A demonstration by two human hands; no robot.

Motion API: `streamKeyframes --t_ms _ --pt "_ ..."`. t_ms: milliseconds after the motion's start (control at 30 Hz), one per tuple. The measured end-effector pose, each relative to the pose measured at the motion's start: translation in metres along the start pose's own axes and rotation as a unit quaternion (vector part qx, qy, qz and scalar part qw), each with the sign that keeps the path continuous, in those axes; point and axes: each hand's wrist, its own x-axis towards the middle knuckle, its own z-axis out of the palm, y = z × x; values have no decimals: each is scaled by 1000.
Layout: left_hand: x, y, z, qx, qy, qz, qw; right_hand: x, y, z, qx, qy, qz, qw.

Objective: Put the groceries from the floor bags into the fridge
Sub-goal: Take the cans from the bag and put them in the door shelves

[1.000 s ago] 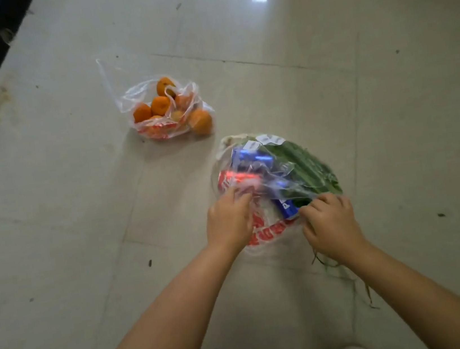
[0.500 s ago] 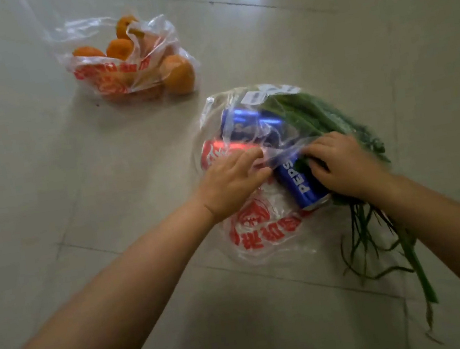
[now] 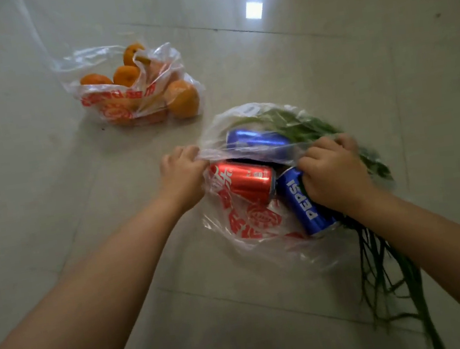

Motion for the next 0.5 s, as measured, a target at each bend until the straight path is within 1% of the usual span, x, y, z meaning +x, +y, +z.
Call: streamKeyframes --t_ms 33,67,100,133,167,200,233,300,367,433,500 --pt "-4 -3 5 -32 83 34 995 -2 -4 -3 19 21 -10 1000" --pt "-8 -8 12 -31 182 84 979 -4 -10 -3 40 18 -14 999" --pt "-12 -10 17 -11 256 134 957 -4 -14 -2 60 -4 -7 998" --pt "-15 -11 20 22 303 180 936 -2 -18 -4 78 -43 15 996" --pt "-16 -12 23 50 333 220 915 1 -21 -4 77 -103 50 990" --pt "-16 -10 21 74 351 245 901 4 -21 0 71 -145 78 984" --pt "-15 -8 21 90 344 257 899 7 -24 0 55 -185 98 976" --pt "-12 -5 17 95 302 262 912 10 -30 1 24 -221 113 968" --pt "-8 2 9 83 220 249 939 12 -33 5 11 -223 128 966" --pt "-5 6 4 86 113 206 968 8 -39 5 27 -227 141 963" --pt "-1 9 0 86 66 155 982 2 -47 1 36 -219 134 966"
